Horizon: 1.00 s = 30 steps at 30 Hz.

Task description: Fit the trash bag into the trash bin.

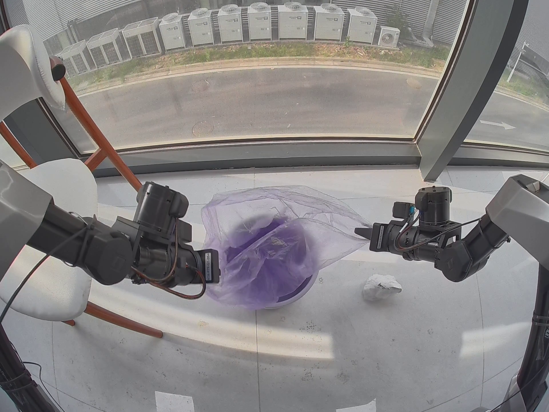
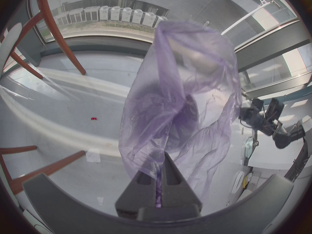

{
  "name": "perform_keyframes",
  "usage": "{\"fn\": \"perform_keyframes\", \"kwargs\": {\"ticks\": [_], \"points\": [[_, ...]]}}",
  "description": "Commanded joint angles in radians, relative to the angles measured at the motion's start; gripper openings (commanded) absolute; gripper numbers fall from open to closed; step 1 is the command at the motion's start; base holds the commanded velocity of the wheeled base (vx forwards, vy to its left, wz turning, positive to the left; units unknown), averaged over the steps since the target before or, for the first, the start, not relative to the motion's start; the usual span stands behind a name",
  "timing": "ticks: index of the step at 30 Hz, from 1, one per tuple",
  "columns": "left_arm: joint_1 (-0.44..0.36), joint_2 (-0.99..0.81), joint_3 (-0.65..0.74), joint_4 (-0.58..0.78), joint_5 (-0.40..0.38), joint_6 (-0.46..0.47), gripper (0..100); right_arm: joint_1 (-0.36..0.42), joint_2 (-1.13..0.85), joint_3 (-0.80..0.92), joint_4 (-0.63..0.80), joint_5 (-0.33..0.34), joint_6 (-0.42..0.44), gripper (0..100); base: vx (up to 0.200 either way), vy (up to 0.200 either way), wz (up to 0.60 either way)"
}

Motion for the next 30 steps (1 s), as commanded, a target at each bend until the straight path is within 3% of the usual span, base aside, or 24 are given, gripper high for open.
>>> {"fn": "perform_keyframes", "kwargs": {"ticks": [1,6,8,9,10,13,17,27,30], "points": [[-0.025,-0.016,0.109,-0.032,0.002,0.001,0,0.005,-0.041,0.054,0.004,0.008,-0.007,0,0.000,0.000,0.00],[-0.025,0.078,0.208,-0.246,0.007,0.002,0,0.020,-0.006,0.123,0.001,0.026,-0.084,0,0.000,0.000,0.00],[-0.025,0.084,0.209,-0.256,0.008,0.002,0,0.020,-0.003,0.123,0.001,0.028,-0.087,0,0.000,0.000,0.00],[-0.026,0.173,0.225,-0.421,0.040,0.002,0,0.017,0.048,0.143,-0.002,0.032,-0.136,0,0.000,0.000,0.00],[-0.028,0.185,0.232,-0.455,0.047,0.004,0,0.016,0.060,0.145,-0.002,0.032,-0.149,0,0.000,0.000,0.00],[-0.029,0.194,0.261,-0.467,0.048,0.045,0,0.014,0.085,0.151,-0.004,0.032,-0.165,0,0.000,0.000,0.00],[-0.020,0.265,0.341,-0.478,0.082,0.228,0,0.009,0.117,0.156,-0.002,0.031,-0.168,0,0.000,0.000,0.00],[0.054,0.280,0.340,-0.513,0.166,0.337,0,-0.030,0.158,0.176,-0.002,0.017,-0.182,0,0.000,0.000,0.00],[0.109,0.329,0.306,-0.516,0.192,0.372,0,-0.058,0.213,0.143,-0.009,-0.018,-0.187,0,0.000,0.000,0.00]]}}
